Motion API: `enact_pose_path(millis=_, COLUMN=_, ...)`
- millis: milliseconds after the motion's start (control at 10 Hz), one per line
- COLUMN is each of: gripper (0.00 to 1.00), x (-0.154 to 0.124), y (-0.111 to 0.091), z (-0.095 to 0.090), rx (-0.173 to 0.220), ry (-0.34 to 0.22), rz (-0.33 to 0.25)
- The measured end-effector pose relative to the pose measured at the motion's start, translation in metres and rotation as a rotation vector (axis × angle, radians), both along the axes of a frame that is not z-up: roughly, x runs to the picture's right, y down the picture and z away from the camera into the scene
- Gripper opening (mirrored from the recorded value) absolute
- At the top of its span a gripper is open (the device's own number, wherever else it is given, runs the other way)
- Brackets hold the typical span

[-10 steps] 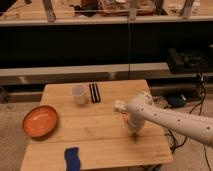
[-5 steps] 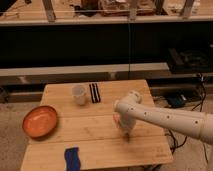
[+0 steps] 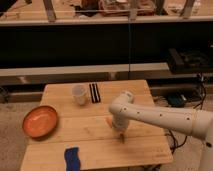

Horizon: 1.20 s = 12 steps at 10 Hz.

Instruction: Drag the pepper across the table

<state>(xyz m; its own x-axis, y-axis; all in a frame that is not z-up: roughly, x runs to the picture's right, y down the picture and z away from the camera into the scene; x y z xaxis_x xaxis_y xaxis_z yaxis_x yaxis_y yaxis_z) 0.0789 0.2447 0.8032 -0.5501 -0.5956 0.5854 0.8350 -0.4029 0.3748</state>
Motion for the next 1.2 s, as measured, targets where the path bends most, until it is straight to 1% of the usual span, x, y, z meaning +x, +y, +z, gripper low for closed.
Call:
enact_pose_path(millis=300, gripper=0.00, x=-0.028, y=0.001, z=-0.003, rx=-0.003, ry=-0.043, rz=-0.058)
enact_pose_path(millis=800, gripper=0.00, x=-0.061, y=0.002, z=-0.011, rx=0.000, ry=-0.111, rz=-0.137)
enact_pose_path(millis=1200, gripper=0.00, x=-0.084, y=0.013, z=-0.009, rx=-0.019, ry=-0.136, rz=-0.188)
